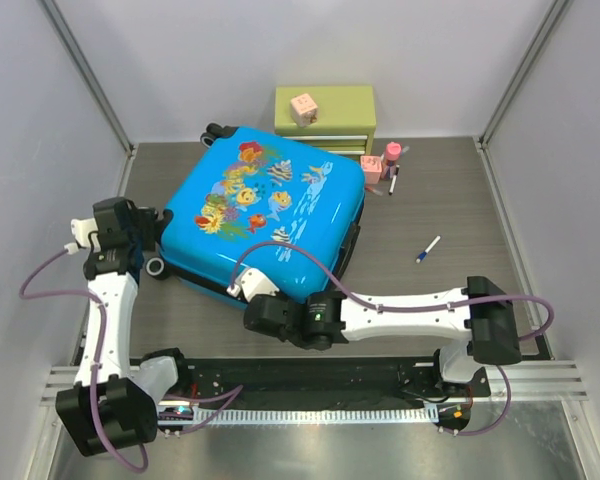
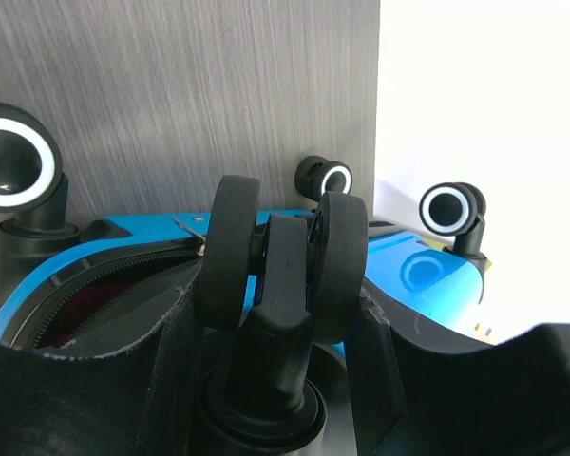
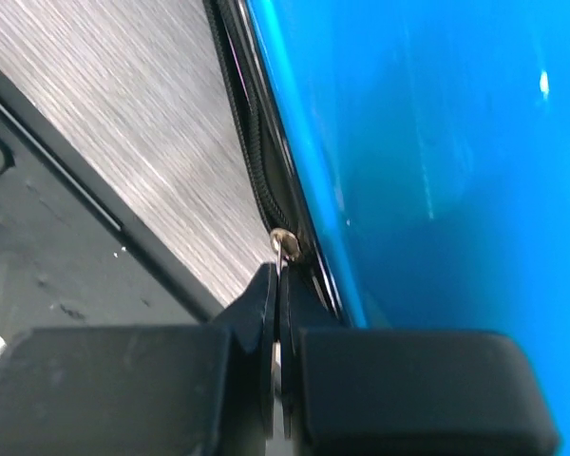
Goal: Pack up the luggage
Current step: Zip the luggage at the center of the board.
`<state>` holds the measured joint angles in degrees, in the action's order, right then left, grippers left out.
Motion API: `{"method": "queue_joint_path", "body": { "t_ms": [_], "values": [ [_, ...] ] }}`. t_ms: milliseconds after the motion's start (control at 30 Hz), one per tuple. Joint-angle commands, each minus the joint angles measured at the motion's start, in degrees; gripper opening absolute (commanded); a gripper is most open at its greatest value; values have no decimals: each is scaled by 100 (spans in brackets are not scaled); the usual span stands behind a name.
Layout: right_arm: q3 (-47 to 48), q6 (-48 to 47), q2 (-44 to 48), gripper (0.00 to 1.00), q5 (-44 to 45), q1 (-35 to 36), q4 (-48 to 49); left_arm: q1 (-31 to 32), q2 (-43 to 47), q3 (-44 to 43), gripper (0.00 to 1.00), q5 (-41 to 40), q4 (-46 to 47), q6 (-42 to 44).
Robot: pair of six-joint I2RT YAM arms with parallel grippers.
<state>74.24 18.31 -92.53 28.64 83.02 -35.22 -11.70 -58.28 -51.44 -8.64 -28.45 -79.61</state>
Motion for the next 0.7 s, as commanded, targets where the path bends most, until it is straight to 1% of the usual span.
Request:
{"method": "queue_joint_path", "body": {
  "t_ms": [0,367,667],
  "values": [
    [838,15,-72,1,-201,-14,2256,221,616,-24,0,372,243,-1056],
    [1136,-125,-458,1,-579,-41,2591,520,696,-15,0,328,-20,-863],
    [1743,-442,-1012,1,-983,-111,2819,801,555,-243,0,311,-363,-283]
  ]
}}
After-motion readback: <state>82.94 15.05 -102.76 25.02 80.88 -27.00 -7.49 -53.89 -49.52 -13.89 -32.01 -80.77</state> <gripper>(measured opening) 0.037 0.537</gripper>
